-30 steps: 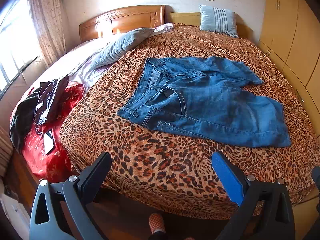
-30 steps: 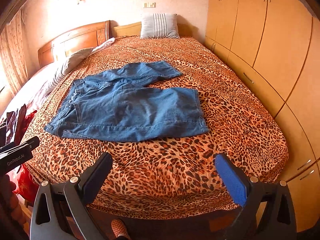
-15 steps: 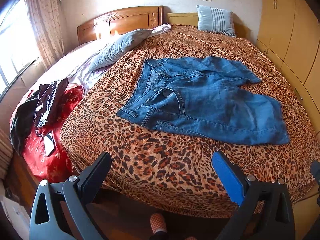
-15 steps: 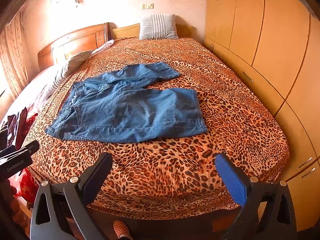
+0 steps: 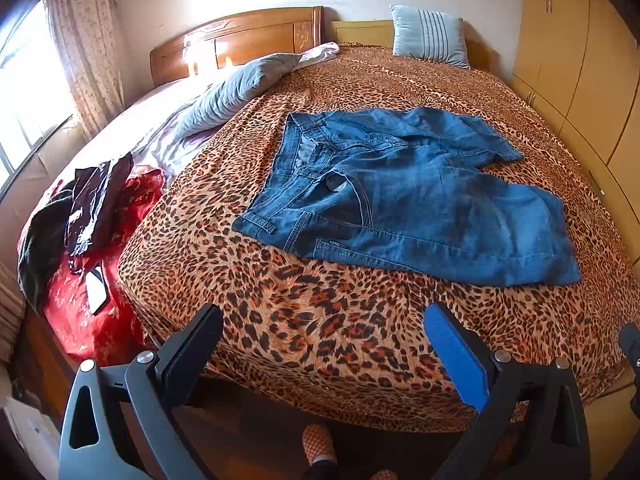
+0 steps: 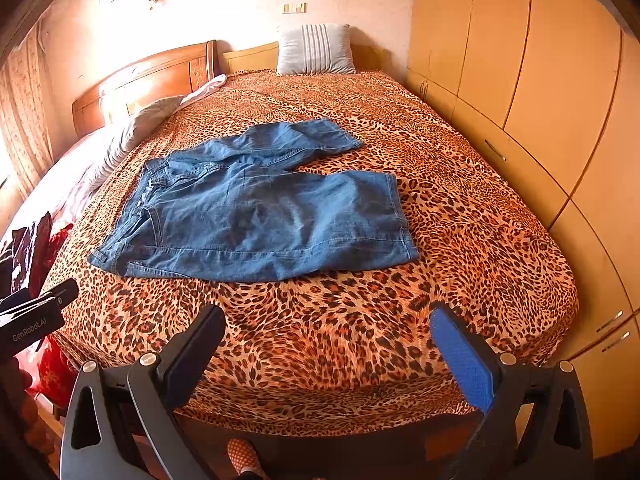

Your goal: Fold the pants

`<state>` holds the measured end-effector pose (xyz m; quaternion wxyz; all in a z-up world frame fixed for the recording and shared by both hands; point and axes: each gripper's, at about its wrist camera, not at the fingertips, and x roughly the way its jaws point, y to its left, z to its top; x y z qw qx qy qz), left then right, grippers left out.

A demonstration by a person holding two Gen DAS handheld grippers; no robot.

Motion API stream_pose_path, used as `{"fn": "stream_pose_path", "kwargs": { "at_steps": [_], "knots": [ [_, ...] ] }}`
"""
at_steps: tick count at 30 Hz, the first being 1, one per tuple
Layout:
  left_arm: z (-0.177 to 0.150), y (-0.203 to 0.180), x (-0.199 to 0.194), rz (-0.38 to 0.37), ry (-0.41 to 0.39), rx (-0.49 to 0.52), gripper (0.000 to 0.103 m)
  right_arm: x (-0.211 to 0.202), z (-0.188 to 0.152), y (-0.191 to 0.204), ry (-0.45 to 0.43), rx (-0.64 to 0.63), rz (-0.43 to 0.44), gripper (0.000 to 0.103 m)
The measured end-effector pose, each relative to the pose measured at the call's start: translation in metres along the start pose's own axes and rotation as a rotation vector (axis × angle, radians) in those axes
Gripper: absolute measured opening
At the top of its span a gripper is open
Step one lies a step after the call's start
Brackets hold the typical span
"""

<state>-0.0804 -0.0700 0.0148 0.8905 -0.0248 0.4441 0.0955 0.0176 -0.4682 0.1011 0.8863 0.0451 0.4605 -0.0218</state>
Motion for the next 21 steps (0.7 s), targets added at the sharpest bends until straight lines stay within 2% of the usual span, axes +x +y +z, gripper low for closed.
{"fn": "stream_pose_path", "kwargs": {
  "at_steps": [21],
  "knots": [
    [-0.019, -0.023, -0.022, 0.026, 0.011, 0.002, 0.102, -0.006, -0.008, -0.024, -0.003, 0.002, 0.025, 0.103]
  ]
}}
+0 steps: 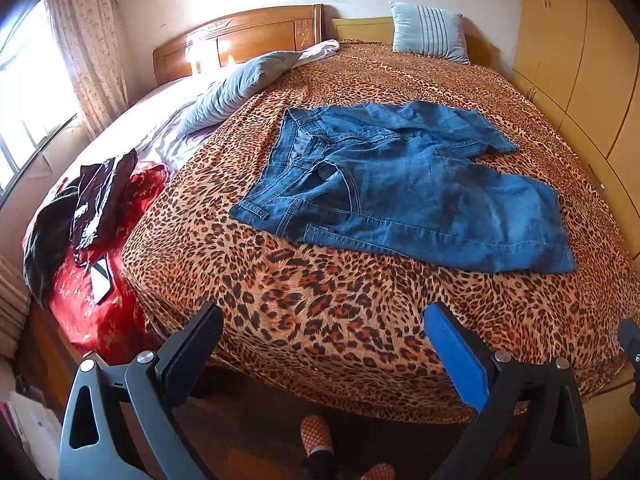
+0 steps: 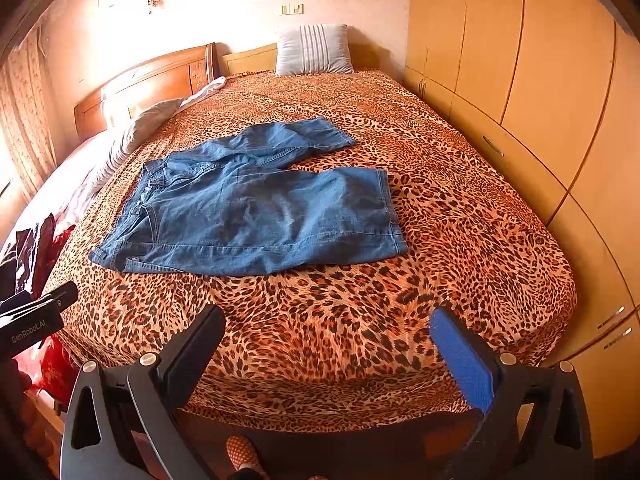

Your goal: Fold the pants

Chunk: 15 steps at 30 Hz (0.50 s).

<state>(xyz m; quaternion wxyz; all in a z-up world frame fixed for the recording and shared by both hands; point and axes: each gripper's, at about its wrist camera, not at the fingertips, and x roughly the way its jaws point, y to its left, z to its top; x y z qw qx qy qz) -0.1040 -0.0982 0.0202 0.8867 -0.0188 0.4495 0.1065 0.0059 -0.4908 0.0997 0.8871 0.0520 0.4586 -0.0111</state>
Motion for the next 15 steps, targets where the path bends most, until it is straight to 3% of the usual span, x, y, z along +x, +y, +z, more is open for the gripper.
{"fn": "stream_pose_path", "kwargs": {
  "at_steps": [6, 15],
  "knots": [
    [-0.003, -0.005, 0.002, 0.012, 0.021, 0.017, 0.102, 0.009, 0.0, 0.001, 0.012, -0.009, 0.015, 0.103],
    [0.039, 0.006, 0.047, -0.042, 0.028, 0.04, 0.102, 0.042, 0.023, 0.019, 0.028, 0.004, -0.012, 0.103]
  ]
}}
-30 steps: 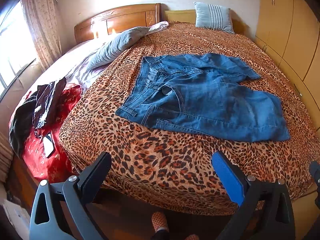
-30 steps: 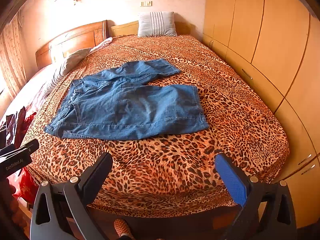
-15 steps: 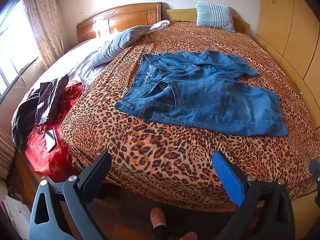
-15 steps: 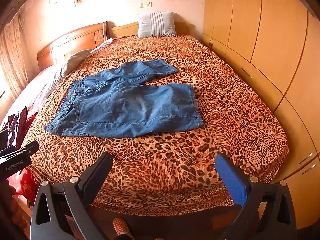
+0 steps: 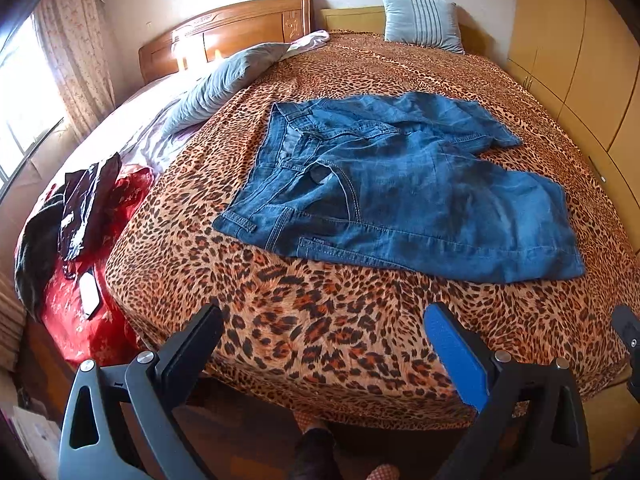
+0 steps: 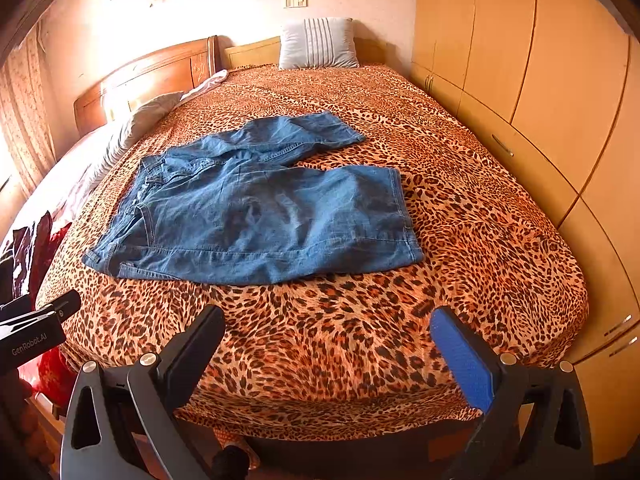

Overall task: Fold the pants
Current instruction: 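Lower the left tool to the jeans waistband and close on it while the right tool grasps the leg hem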

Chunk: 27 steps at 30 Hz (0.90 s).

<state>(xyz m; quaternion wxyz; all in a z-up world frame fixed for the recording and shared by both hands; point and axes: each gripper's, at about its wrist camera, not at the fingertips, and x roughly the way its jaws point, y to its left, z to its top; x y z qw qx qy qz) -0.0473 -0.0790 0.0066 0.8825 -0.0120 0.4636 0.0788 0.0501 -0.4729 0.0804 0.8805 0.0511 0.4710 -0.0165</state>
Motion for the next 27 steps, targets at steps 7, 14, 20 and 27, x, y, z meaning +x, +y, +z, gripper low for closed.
{"fn": "stream_pose_path", "kwargs": {
  "at_steps": [7, 14, 20, 27],
  "knots": [
    [0.055, 0.027, 0.061, -0.043, 0.022, 0.054, 0.102, 0.044, 0.042, 0.043, 0.048, 0.021, -0.047, 0.103],
    [0.13, 0.065, 0.139, -0.06, 0.122, 0.061, 0.102, 0.087, 0.1, 0.067, 0.097, 0.044, -0.089, 0.103],
    [0.233, 0.093, 0.225, -0.104, 0.286, -0.005, 0.102, 0.135, 0.197, 0.027, 0.092, 0.104, -0.075, 0.103],
    [0.311, 0.128, 0.328, -0.159, 0.459, -0.208, 0.101, 0.247, 0.3, -0.019, 0.153, 0.004, -0.034, 0.102]
  ]
}}
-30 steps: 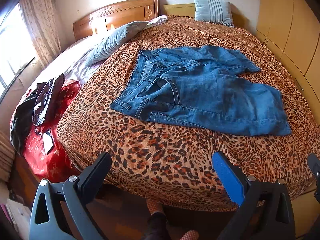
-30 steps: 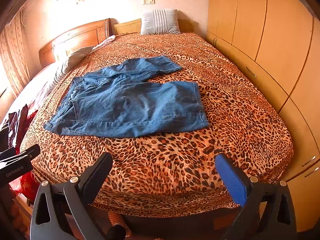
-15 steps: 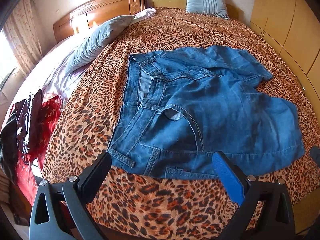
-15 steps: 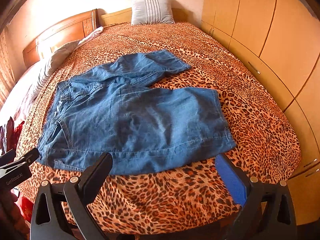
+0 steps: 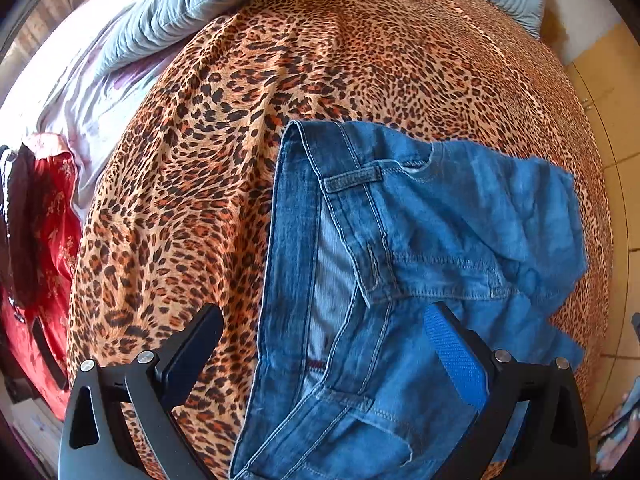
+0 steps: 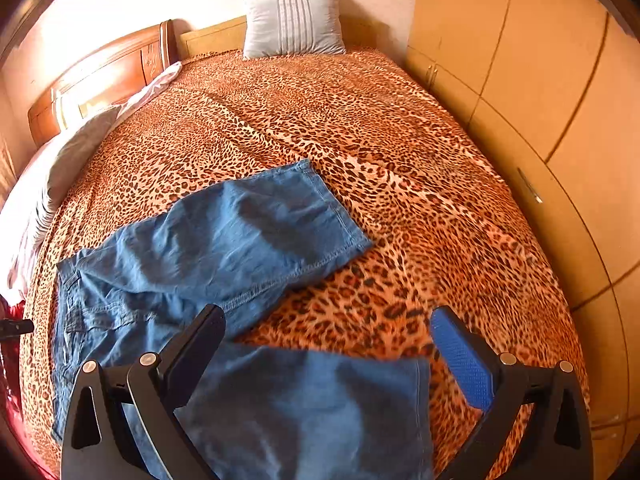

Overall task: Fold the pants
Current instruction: 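Lower the left tool to the jeans waistband and close on it while the right tool grasps the leg hem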

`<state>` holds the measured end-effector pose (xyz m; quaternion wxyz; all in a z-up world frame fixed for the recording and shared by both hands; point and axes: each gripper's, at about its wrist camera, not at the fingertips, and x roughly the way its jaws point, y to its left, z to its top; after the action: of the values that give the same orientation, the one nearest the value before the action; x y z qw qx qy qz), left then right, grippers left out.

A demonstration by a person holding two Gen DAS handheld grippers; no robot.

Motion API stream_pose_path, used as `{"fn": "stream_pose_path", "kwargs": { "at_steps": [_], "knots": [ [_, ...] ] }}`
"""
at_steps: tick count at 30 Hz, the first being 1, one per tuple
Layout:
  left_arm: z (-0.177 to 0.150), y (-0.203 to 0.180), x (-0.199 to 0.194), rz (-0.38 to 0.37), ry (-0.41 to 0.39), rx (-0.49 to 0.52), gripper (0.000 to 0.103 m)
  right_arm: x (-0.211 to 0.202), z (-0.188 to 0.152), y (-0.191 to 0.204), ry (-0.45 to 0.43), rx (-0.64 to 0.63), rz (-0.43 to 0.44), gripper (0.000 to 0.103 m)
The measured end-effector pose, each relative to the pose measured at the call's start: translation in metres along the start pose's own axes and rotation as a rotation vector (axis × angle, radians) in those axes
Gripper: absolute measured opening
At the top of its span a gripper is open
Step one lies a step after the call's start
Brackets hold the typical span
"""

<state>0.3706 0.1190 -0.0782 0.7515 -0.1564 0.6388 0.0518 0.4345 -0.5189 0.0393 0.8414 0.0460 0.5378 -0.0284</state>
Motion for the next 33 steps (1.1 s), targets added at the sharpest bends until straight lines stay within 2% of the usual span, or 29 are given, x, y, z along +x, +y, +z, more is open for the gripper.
{"fn": "stream_pose_path", "kwargs": {
  "at_steps": [4, 7, 9, 11, 14, 17, 21, 24, 28, 33],
  "knots": [
    [0.051, 0.01, 0.027, -0.026, 0.033, -0.082, 0.101, 0.06, 0.05, -0.009, 0.04, -0.015, 0.058, 0.102],
    [0.077, 0.004, 0.037, -0.036, 0.068, -0.058, 0.102, 0.095, 0.075, 0.006, 0.074, -0.066, 0.155, 0.103],
    [0.092, -0.006, 0.046, -0.014, 0.111, 0.015, 0.102, 0.116, 0.084, 0.029, 0.125, -0.163, 0.227, 0.102],
    [0.107, -0.02, 0.054, 0.051, 0.13, 0.103, 0.102, 0.13, 0.088, 0.063, 0.18, -0.339, 0.267, 0.102],
    [0.125, -0.046, 0.066, 0.117, 0.171, 0.283, 0.102, 0.139, 0.082, 0.118, 0.189, -0.67, 0.228, 0.102],
    [0.136, -0.068, 0.088, 0.208, 0.246, 0.448, 0.102, 0.153, 0.085, 0.151, 0.21, -0.857, 0.192, 0.102],
    [0.137, -0.094, 0.121, 0.289, 0.304, 0.664, 0.102, 0.174, 0.109, 0.166, 0.261, -0.93, 0.216, 0.102],
    [0.131, -0.103, 0.14, 0.275, 0.341, 0.773, 0.102, 0.199, 0.123, 0.165, 0.336, -0.953, 0.204, 0.102],
    [0.13, -0.102, 0.152, 0.234, 0.379, 0.838, 0.102, 0.228, 0.13, 0.17, 0.381, -0.999, 0.194, 0.102],
    [0.142, -0.092, 0.179, 0.243, 0.416, 0.836, 0.102, 0.27, 0.131, 0.171, 0.458, -1.021, 0.171, 0.101]
  ]
}}
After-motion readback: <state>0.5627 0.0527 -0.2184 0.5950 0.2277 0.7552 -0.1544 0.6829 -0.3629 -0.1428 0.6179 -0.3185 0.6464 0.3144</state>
